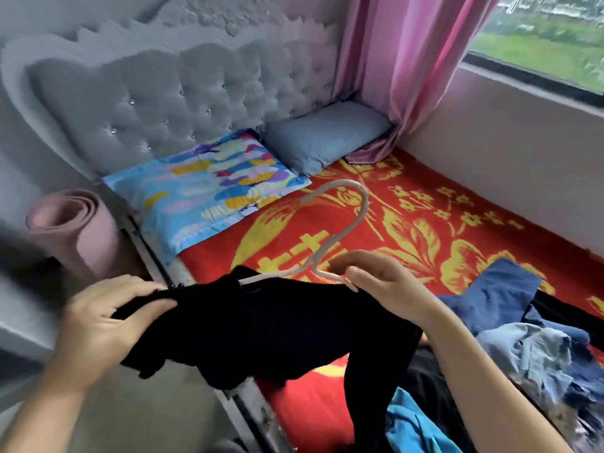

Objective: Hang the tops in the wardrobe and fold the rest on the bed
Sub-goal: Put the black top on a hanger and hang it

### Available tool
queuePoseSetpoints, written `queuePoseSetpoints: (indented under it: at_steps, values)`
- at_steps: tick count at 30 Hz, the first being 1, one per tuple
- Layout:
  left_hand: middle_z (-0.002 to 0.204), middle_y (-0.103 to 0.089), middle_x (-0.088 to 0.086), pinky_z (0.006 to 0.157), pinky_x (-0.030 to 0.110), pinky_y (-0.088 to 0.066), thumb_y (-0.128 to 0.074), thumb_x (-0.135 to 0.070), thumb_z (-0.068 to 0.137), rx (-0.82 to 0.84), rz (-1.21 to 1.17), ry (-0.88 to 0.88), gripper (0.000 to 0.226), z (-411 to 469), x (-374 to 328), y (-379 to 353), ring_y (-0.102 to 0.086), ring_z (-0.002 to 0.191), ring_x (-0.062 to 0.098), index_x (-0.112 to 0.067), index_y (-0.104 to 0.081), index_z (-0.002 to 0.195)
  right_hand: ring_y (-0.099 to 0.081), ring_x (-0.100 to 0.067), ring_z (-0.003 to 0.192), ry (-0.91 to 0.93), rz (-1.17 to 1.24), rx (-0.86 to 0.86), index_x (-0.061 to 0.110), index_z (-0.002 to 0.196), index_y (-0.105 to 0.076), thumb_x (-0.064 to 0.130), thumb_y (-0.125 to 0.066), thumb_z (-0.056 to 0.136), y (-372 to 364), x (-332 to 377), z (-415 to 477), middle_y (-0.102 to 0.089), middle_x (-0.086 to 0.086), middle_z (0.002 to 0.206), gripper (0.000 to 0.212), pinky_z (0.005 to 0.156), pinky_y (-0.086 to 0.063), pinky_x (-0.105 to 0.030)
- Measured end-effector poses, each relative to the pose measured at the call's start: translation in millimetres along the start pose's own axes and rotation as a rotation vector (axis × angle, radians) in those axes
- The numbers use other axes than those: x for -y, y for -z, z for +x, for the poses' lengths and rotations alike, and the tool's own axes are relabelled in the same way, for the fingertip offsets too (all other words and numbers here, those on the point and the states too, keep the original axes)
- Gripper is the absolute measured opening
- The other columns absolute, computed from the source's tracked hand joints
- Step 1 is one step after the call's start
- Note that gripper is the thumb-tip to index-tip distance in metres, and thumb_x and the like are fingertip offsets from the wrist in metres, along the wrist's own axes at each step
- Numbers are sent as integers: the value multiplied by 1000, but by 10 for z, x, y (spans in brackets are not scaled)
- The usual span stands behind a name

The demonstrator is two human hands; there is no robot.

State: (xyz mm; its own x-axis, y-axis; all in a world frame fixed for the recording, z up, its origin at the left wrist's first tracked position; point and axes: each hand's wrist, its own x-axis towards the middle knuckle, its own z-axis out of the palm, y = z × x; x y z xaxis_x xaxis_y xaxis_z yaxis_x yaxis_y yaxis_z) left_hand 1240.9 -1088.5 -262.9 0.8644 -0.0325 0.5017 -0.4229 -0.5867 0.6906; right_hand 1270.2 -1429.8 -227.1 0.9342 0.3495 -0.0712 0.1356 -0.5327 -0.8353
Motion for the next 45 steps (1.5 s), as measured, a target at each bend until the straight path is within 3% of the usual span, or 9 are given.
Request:
queuePoseSetpoints:
  at_steps: [3,5,8,16,26,32,36,41,45]
  values:
    - [84,-61,-23,71,5,-37,-51,-66,80,-129,57,24,44,-309,-176,128,-54,73,-7,-23,-62,76,-42,-10,48,10,-129,260,6,87,-66,34,-51,94,-175,167,199,-47,1,59,33,51,-31,-26]
    - [85,-60,-34,73,2,-36,-50,-67,81,-215,107,54,50,-554,-245,299,-54,74,-13,-19,-63,76,-48,-15,57,91,-230,428,22,88,-64,28,-60,90,-272,241,296,-56,-5,69,8,55,-35,-29]
    - [85,-60,-36,73,1,-36,-51,-67,80,-307,173,107,58,-839,-320,574,-55,74,-14,-12,-67,73,-49,-10,65,208,-291,531,24,87,-58,15,-62,88,-500,325,409,-58,-3,77,10,61,-35,-25]
    - [87,-57,-36,68,8,-37,-47,-69,81,-447,327,112,71,-1114,-379,910,-52,75,-6,-2,-71,73,-43,-3,43,197,179,272,14,62,-59,-15,-56,65,-992,604,578,-53,11,47,29,47,-34,-17]
    - [74,-60,-16,68,12,-38,-48,-68,83,-466,415,154,71,-1570,-105,1574,-54,75,-3,-1,-69,71,-68,-14,54,-89,757,798,12,70,-77,-14,-68,37,-1503,854,733,-72,-9,67,43,50,-55,-22]
    - [68,-59,-3,72,8,-36,-45,-66,85,-534,472,177,77,-1942,40,2128,-49,80,-4,5,-68,69,-65,-15,47,-164,988,443,9,62,-73,-17,-61,61,-2225,1324,708,-68,-10,57,28,43,-51,-20]
    - [66,-63,7,73,6,-35,-45,-63,87,-587,493,186,76,-2163,89,2429,-48,80,-5,6,-67,65,-71,-19,76,-74,1117,159,9,97,-60,-1,-40,95,-2552,1652,856,-72,-10,78,22,71,-57,-29]
    - [88,-54,-45,78,-1,-34,-48,-59,88,-680,496,168,73,-2455,133,2798,-46,84,-25,7,-68,66,-65,-6,96,273,347,460,22,101,-65,59,-54,80,-2778,1770,939,-73,8,93,44,84,-49,-19]
    - [93,-48,-54,80,-4,-32,-49,-63,84,-744,471,240,73,-2681,209,3065,-46,84,-28,5,-70,71,-55,7,69,401,-175,706,25,83,-62,58,-61,77,-3221,1936,805,-62,22,70,33,68,-42,-12]
